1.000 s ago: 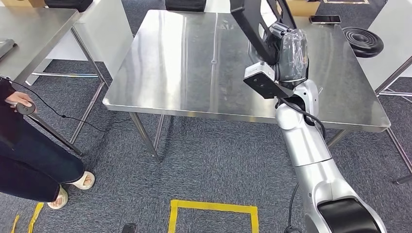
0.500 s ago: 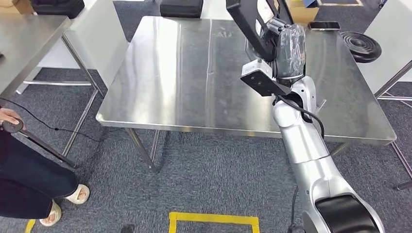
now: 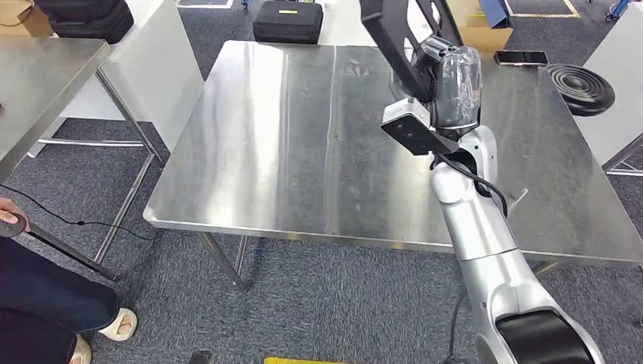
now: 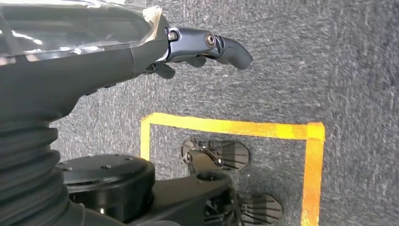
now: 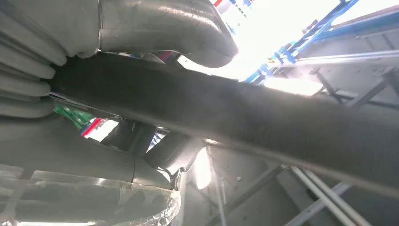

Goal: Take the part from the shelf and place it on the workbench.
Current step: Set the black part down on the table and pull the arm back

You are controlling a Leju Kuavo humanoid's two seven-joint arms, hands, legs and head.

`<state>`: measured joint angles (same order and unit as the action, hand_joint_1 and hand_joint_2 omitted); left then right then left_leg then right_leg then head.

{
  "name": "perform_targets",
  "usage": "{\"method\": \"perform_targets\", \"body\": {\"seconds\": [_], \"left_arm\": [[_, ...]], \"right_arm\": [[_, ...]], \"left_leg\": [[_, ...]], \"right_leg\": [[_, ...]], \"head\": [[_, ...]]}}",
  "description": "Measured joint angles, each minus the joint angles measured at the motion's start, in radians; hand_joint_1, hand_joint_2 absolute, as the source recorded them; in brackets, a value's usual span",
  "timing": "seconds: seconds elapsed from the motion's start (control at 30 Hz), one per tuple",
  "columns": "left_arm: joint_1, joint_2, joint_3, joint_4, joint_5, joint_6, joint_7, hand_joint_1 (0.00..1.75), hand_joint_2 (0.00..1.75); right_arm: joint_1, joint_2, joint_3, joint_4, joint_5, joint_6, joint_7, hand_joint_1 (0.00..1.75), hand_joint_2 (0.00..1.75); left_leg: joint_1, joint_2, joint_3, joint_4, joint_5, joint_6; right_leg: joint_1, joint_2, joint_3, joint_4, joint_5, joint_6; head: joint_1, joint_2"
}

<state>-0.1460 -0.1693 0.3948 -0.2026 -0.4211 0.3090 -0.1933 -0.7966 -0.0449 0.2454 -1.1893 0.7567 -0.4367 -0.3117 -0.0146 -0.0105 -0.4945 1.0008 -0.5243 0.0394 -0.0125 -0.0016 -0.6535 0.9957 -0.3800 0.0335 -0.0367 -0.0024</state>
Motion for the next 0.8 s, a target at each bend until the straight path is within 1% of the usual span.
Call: {"method": "perform_targets", "body": {"seconds": [0.03,0.07,0.1,0.13,0.17,0.2,0.23,0.27,0.3,0.33,0.37,0.4,0.43,0.47,0.5,0.53,0.57,0.6,0.63,0.67,0.7,0.73,0.77,0.8], "left_arm": [[-0.001,0.0,0.0,0.0,0.0,0.0,0.0,0.0,1.75],[-0.002,-0.001,0.0,0.0,0.0,0.0,0.0,0.0,1.75],[-0.003,-0.001,0.0,0.0,-0.001,0.0,0.0,0.0,1.75],[-0.003,-0.001,0.0,0.0,-0.001,0.0,0.0,0.0,1.75],[-0.003,-0.001,0.0,0.0,-0.001,0.0,0.001,0.0,1.75],[-0.002,-0.001,0.0,0.0,-0.001,0.0,0.001,0.0,1.75],[-0.001,-0.001,0.0,0.0,-0.002,0.001,0.002,0.0,1.75],[-0.001,-0.001,0.0,0.0,-0.002,0.001,0.002,0.0,1.75],[-0.001,0.0,0.0,0.0,-0.003,0.002,0.002,0.0,1.75],[0.0,0.0,0.0,0.0,-0.004,0.003,0.002,0.0,1.75],[0.0,0.002,0.0,0.0,-0.005,0.003,0.002,0.0,1.75],[0.002,0.003,0.001,0.0,-0.005,0.003,0.002,0.0,1.75],[0.003,0.004,0.001,0.0,-0.006,0.003,0.002,0.0,1.75],[0.003,0.005,0.002,0.0,-0.007,0.003,0.001,0.0,1.75],[0.003,0.004,0.002,0.0,-0.008,0.003,0.001,0.0,1.75],[0.002,0.004,0.002,0.0,-0.009,0.003,0.0,0.0,1.75],[0.001,0.003,0.003,0.0,-0.01,0.002,0.0,0.0,1.75],[-0.001,0.003,0.003,0.0,-0.011,0.001,0.0,0.0,1.75],[-0.002,0.002,0.003,0.0,-0.012,0.0,-0.001,0.0,1.75],[-0.003,0.001,0.004,0.0,-0.012,-0.002,-0.001,0.0,1.75],[-0.004,0.0,0.004,0.0,-0.012,-0.003,0.0,0.0,1.75],[-0.004,0.0,0.004,0.0,-0.012,-0.003,-0.001,0.0,1.75],[-0.003,0.0,0.004,0.0,-0.012,-0.004,-0.001,0.0,1.75],[-0.003,0.0,0.004,0.0,-0.012,-0.004,-0.002,0.0,1.75]], "right_arm": [[-0.003,0.0,0.0,0.0,0.0,0.0,0.0,1.75,1.75],[-0.005,0.001,-0.001,-0.001,0.0,0.0,0.0,1.75,1.75],[-0.006,0.002,0.0,-0.001,0.0,-0.001,0.0,1.75,1.75],[-0.007,0.004,0.0,-0.002,0.001,-0.001,0.0,1.75,1.75],[-0.006,0.005,0.0,-0.002,0.001,-0.001,0.0,1.75,1.75],[-0.004,0.005,0.001,-0.001,0.001,-0.001,0.0,1.75,1.75],[-0.002,0.006,0.001,-0.001,0.001,-0.001,0.0,1.75,1.75],[-0.001,0.006,0.001,-0.001,0.001,-0.001,0.0,1.75,1.75],[-0.001,0.006,0.001,-0.001,0.001,-0.001,0.0,1.75,1.75],[0.0,0.007,0.001,-0.001,0.001,-0.001,0.0,1.75,1.75],[0.001,0.007,0.001,0.0,0.002,-0.001,0.0,1.75,1.75],[0.003,0.008,0.001,0.001,0.003,-0.002,0.0,1.75,1.75],[0.005,0.008,0.001,0.002,0.004,-0.003,0.001,1.75,1.75],[0.006,0.009,0.001,0.002,0.006,-0.004,0.002,1.75,1.75],[0.007,0.009,0.001,0.001,0.007,-0.005,0.003,1.75,1.75],[0.007,0.008,0.0,0.0,0.008,-0.006,0.004,1.75,1.75],[0.005,0.006,0.0,-0.002,0.008,-0.006,0.005,1.75,1.75],[0.004,0.005,-0.001,-0.003,0.009,-0.006,0.005,1.75,1.75],[0.004,0.003,-0.001,-0.003,0.01,-0.007,0.005,1.75,1.75],[0.007,0.001,-0.001,-0.003,0.012,-0.007,0.006,1.75,1.75],[0.012,-0.002,-0.001,-0.003,0.015,-0.007,0.006,1.75,1.75],[0.018,-0.004,-0.001,-0.002,0.017,-0.007,0.007,1.75,1.75],[0.022,-0.005,-0.001,-0.002,0.02,-0.007,0.007,1.75,1.75],[0.024,-0.006,-0.001,-0.002,0.022,-0.008,0.008,1.75,1.75]], "left_leg": [[0.001,0.002,-0.014,0.029,0.003,-0.004],[0.004,0.003,-0.044,0.077,0.004,-0.01],[0.007,0.004,-0.086,0.142,-0.002,-0.016],[0.01,0.005,-0.138,0.214,-0.022,-0.022],[0.013,0.006,-0.187,0.266,-0.052,-0.027],[0.014,0.006,-0.223,0.294,-0.08,-0.03],[0.015,0.007,-0.245,0.29,-0.092,-0.03],[0.015,0.007,-0.25,0.254,-0.075,-0.028],[0.015,0.007,-0.242,0.196,-0.031,-0.024],[0.013,0.007,-0.228,0.119,0.041,-0.016],[0.009,0.005,-0.216,0.059,0.101,-0.008],[0.005,0.004,-0.204,0.018,0.147,-0.001],[0.001,0.002,-0.198,-0.002,0.174,0.005],[-0.002,0.001,-0.196,-0.001,0.172,0.009],[-0.001,0.001,-0.19,-0.005,0.174,0.011],[0.001,0.002,-0.185,-0.012,0.174,0.015],[0.003,0.002,-0.179,-0.019,0.173,0.019],[0.006,0.002,-0.171,-0.025,0.17,0.024],[0.005,0.002,-0.167,-0.027,0.167,0.028],[0.005,0.001,-0.165,-0.027,0.163,0.032],[0.005,0.0,-0.162,-0.026,0.159,0.033],[0.005,-0.002,-0.16,-0.024,0.155,0.033],[0.005,-0.004,-0.157,-0.022,0.15,0.032],[0.006,-0.006,-0.153,-0.018,0.145,0.028]], "right_leg": [[-0.003,0.002,0.01,-0.001,-0.005,-0.01],[-0.006,0.004,0.022,-0.002,-0.011,-0.017],[-0.007,0.005,0.032,-0.004,-0.019,-0.023],[-0.007,0.006,0.044,-0.004,-0.03,-0.027],[-0.006,0.007,0.056,-0.004,-0.042,-0.027],[-0.006,0.008,0.068,-0.004,-0.053,-0.026],[-0.006,0.009,0.083,-0.004,-0.065,-0.025],[-0.006,0.01,0.099,-0.004,-0.077,-0.024],[-0.006,0.011,0.113,-0.004,-0.087,-0.023],[-0.007,0.011,0.125,-0.005,-0.099,-0.02],[-0.005,0.014,0.136,-0.005,-0.109,-0.016],[-0.003,0.016,0.142,-0.005,-0.118,-0.011],[-0.002,0.018,0.145,-0.006,-0.125,-0.004],[-0.001,0.02,0.149,-0.007,-0.13,0.002],[0.0,0.02,0.147,-0.009,-0.136,0.007],[0.0,0.018,0.145,-0.004,-0.143,0.011],[0.0,0.015,0.132,0.02,-0.155,0.011],[0.001,0.013,0.105,0.068,-0.175,0.01],[0.001,0.012,0.067,0.135,-0.195,0.008],[0.001,0.012,0.021,0.208,-0.214,0.007],[0.0,0.012,-0.019,0.262,-0.221,0.01],[0.0,0.012,-0.044,0.283,-0.214,0.017],[-0.002,0.011,-0.048,0.263,-0.19,0.028],[-0.004,0.01,-0.03,0.2,-0.152,0.04]], "head": [[0.0,0.0],[-0.001,0.0],[-0.001,0.0],[-0.001,0.0],[-0.001,0.0],[-0.001,0.0],[-0.001,0.0],[-0.001,0.0],[-0.001,0.0],[-0.001,0.0],[0.0,0.0],[0.001,0.0],[0.001,0.0],[0.002,0.0],[0.002,0.0],[0.002,0.0],[0.004,0.0],[0.006,0.0],[0.008,0.0],[0.009,0.0],[0.009,0.0],[0.009,0.0],[0.01,0.0],[0.01,0.0]]}}
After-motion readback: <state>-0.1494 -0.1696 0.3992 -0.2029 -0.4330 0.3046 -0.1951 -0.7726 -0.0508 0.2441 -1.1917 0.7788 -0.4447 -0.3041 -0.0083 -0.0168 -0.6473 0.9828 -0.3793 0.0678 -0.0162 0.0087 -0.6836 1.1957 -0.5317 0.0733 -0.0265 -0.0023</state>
